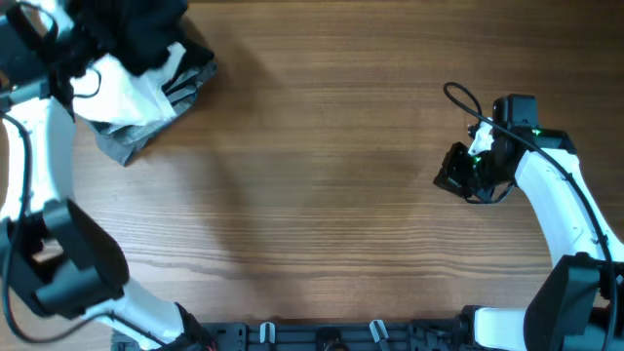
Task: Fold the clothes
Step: 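Carry the folded shirt with the left gripper onto the clothes stack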
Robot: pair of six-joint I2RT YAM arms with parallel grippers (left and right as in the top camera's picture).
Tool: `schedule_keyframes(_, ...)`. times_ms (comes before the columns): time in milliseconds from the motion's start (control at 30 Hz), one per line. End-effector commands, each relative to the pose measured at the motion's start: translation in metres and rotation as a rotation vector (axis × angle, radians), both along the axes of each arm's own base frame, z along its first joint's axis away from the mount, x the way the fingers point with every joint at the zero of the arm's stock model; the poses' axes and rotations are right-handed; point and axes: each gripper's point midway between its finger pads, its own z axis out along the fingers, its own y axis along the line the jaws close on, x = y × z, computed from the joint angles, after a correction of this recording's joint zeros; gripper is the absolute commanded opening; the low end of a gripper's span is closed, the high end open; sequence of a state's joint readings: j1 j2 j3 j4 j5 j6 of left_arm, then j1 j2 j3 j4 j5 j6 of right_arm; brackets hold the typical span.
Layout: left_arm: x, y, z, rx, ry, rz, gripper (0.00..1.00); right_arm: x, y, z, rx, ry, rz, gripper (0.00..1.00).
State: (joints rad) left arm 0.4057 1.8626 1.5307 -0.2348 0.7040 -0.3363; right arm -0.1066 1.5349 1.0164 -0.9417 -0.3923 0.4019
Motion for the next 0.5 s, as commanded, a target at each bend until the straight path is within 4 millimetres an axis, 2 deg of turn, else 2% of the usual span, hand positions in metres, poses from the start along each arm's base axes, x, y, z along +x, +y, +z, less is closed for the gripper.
schedule_keyframes(0,-0.012,0.053,-0.041,0.022,0.116,0.123,0.92,0.005,0.001,0.01,0.013,-0.025,-0.018,0.07)
schedule_keyframes(33,-0.015,0.058,-0.04,0.015,0.115,0.129,1.0,0.005,0.001,0.01,0.013,-0.026,-0.018,0.07)
schedule_keyframes(100,-0.021,0.06,-0.025,-0.01,0.087,0.111,1.0,0.005,0.001,0.01,0.012,-0.026,-0.017,0.07)
schedule_keyframes(200,-0.038,0.061,0.016,0.006,0.053,0.129,1.0,0.007,0.001,0.014,0.009,-0.042,-0.015,0.06)
schedule_keyframes(267,-0.052,0.052,0.055,0.033,0.016,0.124,1.0,0.011,0.0,0.027,-0.002,-0.098,-0.001,0.06)
schedule_keyframes(300,-0.065,0.043,0.081,0.077,-0.019,0.099,1.0,0.014,-0.001,0.042,-0.011,-0.157,0.011,0.06)
schedule_keyframes(367,-0.086,0.026,0.114,0.143,-0.065,0.052,1.0,0.019,-0.001,0.07,-0.029,-0.267,0.036,0.06)
schedule_keyframes(400,-0.105,0.009,0.135,0.219,-0.096,0.002,1.0,0.022,-0.001,0.1,-0.05,-0.377,0.058,0.06)
schedule_keyframes(467,-0.14,-0.025,0.155,0.347,-0.129,-0.102,1.0,0.018,0.0,0.146,-0.083,-0.542,0.094,0.08)
